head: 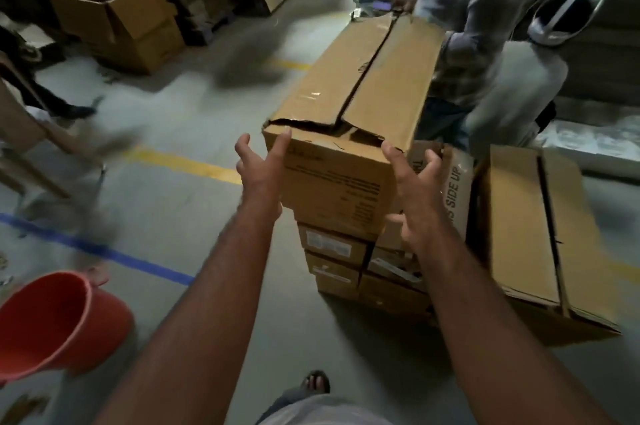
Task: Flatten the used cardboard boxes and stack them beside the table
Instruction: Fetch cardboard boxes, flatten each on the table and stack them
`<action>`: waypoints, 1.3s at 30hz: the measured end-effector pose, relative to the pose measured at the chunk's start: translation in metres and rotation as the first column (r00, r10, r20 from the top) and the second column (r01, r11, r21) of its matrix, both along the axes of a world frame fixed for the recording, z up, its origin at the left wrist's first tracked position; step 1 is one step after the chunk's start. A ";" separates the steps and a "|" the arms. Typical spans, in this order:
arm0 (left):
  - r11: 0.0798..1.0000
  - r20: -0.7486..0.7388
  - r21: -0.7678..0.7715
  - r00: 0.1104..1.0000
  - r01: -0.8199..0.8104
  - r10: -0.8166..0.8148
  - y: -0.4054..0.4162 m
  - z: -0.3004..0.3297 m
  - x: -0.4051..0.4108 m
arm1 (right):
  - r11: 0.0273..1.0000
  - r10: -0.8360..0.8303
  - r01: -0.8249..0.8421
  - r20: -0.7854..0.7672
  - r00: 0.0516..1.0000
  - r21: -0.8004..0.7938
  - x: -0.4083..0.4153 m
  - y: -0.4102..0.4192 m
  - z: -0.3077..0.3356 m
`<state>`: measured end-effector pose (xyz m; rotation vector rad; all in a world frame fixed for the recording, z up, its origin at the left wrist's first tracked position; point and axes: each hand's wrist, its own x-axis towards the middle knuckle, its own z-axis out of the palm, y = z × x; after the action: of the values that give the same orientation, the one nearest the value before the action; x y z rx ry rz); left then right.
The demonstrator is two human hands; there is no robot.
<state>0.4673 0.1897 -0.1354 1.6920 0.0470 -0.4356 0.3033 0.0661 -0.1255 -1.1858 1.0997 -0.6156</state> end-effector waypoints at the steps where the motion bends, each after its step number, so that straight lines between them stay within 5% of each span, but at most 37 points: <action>1: 0.998 -0.072 -0.046 0.996 0.046 -0.049 -0.001 0.004 0.015 | 0.998 -0.043 0.043 0.015 0.999 0.046 0.010 -0.001 -0.002; 7: 0.957 -0.319 -0.203 0.909 0.209 -0.266 -0.014 -0.005 0.050 | 0.981 -0.107 0.094 0.070 0.992 0.169 0.039 -0.001 -0.008; 13: 0.957 -0.247 -0.242 0.944 0.157 -0.217 -0.021 -0.008 0.051 | 0.973 -0.113 0.089 0.103 0.988 0.211 0.036 -0.006 -0.017; 19: 0.923 -0.192 -0.331 0.944 0.195 -0.268 -0.003 -0.018 0.016 | 0.994 -0.100 0.094 0.119 0.988 0.052 -0.007 0.018 -0.017; 25: 0.756 -0.092 -0.507 0.847 0.413 -0.524 -0.028 -0.009 -0.054 | 0.952 -0.274 0.297 0.237 0.932 -0.070 -0.097 0.022 -0.005; 31: 0.504 -0.023 -0.556 0.595 0.660 -0.804 -0.086 0.001 -0.158 | 0.781 -0.530 0.600 0.322 0.784 -0.175 -0.219 0.037 0.016; 39: 0.026 0.093 -0.536 0.089 0.844 -0.992 -0.094 0.031 -0.357 | 0.355 -0.876 0.928 0.305 0.372 -0.113 -0.394 0.132 0.030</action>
<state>0.1099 0.0953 -0.1043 0.8493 -1.0126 -1.6372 -0.0906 0.1983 -0.0954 -0.5684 1.5090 -1.7921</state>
